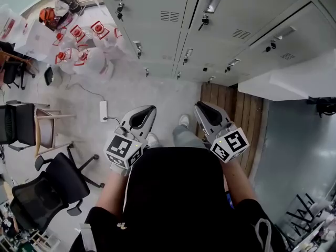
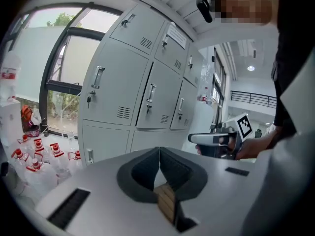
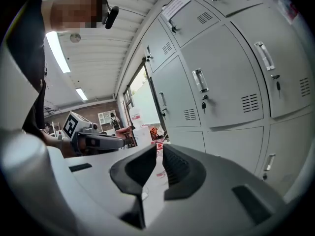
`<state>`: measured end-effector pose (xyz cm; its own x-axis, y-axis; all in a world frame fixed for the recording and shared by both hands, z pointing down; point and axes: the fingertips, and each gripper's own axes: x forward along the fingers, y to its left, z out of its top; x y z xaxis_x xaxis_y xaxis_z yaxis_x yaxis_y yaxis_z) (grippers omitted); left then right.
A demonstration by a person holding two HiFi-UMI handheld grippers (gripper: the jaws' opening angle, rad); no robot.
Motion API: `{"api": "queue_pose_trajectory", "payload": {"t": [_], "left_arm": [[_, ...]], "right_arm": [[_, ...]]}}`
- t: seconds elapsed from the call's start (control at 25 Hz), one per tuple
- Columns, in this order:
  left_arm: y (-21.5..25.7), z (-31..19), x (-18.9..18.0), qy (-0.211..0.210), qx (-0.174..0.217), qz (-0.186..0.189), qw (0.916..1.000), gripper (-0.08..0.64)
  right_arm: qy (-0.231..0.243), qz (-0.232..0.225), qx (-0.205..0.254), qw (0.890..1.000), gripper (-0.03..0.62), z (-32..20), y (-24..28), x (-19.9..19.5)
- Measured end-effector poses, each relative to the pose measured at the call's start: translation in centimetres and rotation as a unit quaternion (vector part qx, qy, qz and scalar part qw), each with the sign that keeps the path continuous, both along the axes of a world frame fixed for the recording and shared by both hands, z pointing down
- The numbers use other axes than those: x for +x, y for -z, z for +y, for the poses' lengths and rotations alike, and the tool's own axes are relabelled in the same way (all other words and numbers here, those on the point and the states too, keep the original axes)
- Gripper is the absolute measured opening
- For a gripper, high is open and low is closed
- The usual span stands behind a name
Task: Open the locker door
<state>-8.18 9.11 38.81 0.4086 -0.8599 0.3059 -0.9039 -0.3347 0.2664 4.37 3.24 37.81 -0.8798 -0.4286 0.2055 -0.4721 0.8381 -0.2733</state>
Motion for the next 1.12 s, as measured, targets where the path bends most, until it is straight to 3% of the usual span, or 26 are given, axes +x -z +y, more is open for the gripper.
{"api": "queue_pose_trajectory", "payload": {"t": [0.28,0.52,1.12], "left_arm": [[-0.5,-4.3,1.6,0.067,-0.021,-0.009,0.9975,0.023],[-0.9,-6.2,1.1,0.117,-0.028,-0.015,0.9927,0.023],[-2.9,-7.5,-2.2,0.12,-0.059,-0.019,0.9908,0.023]], "right_arm": [[0.046,-0.015,-0.03,0.998,0.054,-6.5,-2.2,1.4],[0.079,0.001,-0.038,0.996,0.054,-9.6,-4.8,0.8],[0.039,0.058,-0.055,0.996,0.055,-15.5,-13.3,-3.0]]}}
